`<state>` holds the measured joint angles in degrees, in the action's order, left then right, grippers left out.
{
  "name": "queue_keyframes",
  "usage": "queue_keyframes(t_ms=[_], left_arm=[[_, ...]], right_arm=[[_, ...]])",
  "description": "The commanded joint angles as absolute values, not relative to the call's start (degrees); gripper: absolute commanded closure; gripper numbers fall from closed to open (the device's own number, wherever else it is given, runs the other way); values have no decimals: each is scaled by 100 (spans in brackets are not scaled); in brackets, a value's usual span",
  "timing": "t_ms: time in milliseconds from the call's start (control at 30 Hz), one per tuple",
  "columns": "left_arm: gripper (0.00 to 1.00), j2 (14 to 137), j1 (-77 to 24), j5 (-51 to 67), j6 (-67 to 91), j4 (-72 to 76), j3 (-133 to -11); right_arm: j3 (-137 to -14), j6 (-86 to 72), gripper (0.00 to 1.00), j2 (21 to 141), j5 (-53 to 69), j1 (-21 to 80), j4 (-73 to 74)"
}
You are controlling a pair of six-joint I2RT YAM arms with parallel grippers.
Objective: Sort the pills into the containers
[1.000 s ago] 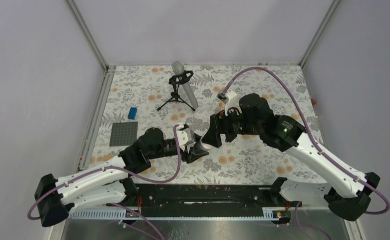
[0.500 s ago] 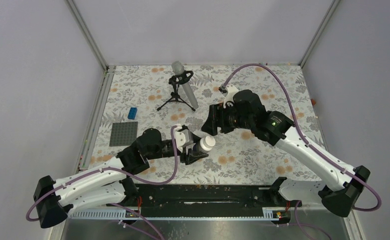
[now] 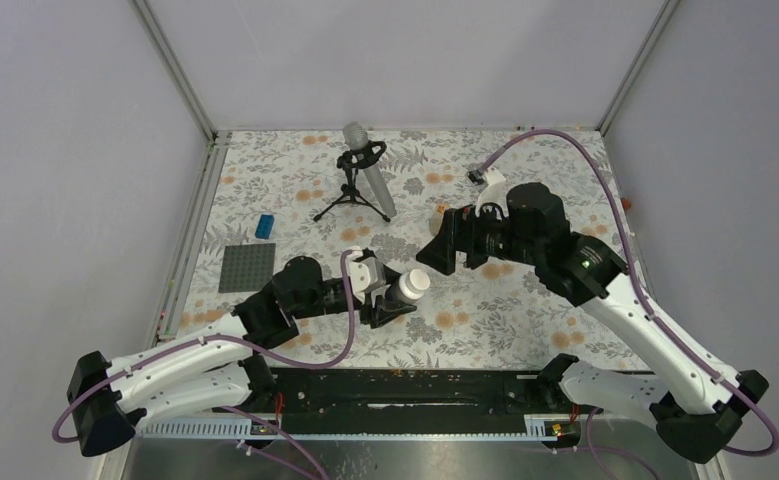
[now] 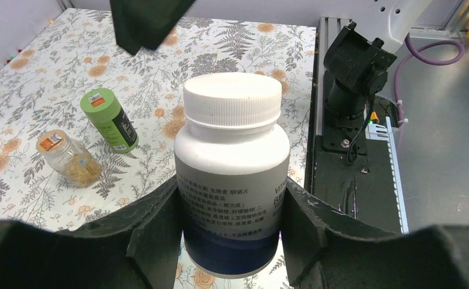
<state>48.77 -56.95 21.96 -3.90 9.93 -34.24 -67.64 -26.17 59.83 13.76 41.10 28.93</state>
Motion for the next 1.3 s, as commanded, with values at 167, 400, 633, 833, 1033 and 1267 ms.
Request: queue_keyframes(t_ms=[167,400,633,833,1033,1267], left_arm=[[100,5001,-5713,2345,-413,1213,-3722],[100,5035,-5713,2479,-406,1185,-3761],[100,4857,-5713,2714,-312,1428,-3605],[100,4838,-5713,2598,-286,1346,-3657],[100,4969,-5716,2215,-369,1028,-3782],[100,5049,-5713,2272,-395,925,-3886]], right_arm=[[-6975,-1075,8,6031,3757,4093,3103],[-7064,-1136,7,6347,3435,4139,3020],[-7066,-1857,10,6495,1641,4128,2985],[-7085,-2211,10,6478,1393,4128,2792],[-7171,-1735,7,6035,2288,4131,2787],[-7045,-818,5,5777,4080,4173,2903]])
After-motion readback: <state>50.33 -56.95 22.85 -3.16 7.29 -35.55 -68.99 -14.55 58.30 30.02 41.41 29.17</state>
